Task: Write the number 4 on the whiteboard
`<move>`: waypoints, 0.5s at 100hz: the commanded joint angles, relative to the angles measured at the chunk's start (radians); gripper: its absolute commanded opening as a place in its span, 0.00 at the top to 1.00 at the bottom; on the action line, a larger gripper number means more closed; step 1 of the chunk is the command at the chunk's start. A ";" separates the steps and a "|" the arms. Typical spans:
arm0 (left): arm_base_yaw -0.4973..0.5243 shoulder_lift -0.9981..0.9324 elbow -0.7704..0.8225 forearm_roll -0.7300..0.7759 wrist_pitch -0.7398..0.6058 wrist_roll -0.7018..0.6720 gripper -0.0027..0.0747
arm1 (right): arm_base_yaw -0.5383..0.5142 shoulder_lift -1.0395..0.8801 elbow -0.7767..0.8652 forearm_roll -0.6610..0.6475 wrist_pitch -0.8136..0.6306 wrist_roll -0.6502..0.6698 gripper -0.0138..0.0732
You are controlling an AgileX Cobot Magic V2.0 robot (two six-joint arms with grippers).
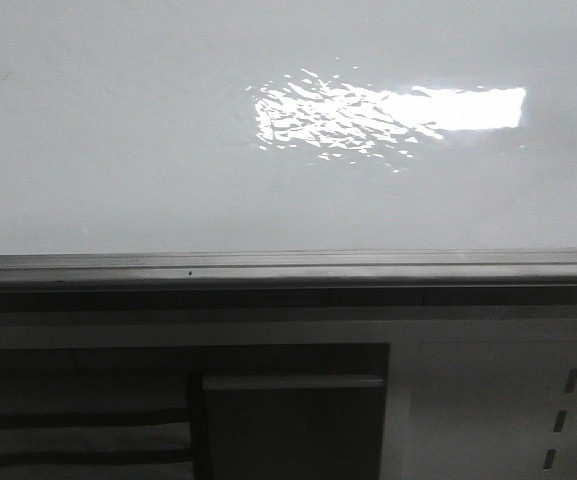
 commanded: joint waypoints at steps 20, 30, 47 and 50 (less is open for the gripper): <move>0.000 0.020 -0.023 0.018 -0.073 -0.005 0.86 | -0.007 0.026 -0.030 -0.021 -0.061 0.000 0.71; 0.000 0.022 -0.023 0.033 -0.073 -0.005 0.56 | -0.007 0.026 -0.030 -0.021 -0.063 0.000 0.45; 0.000 0.022 -0.023 0.031 -0.073 -0.005 0.38 | -0.007 0.026 -0.030 -0.021 -0.061 0.000 0.34; 0.000 0.022 -0.023 0.031 -0.073 -0.005 0.39 | -0.007 0.026 -0.030 -0.021 -0.061 0.000 0.34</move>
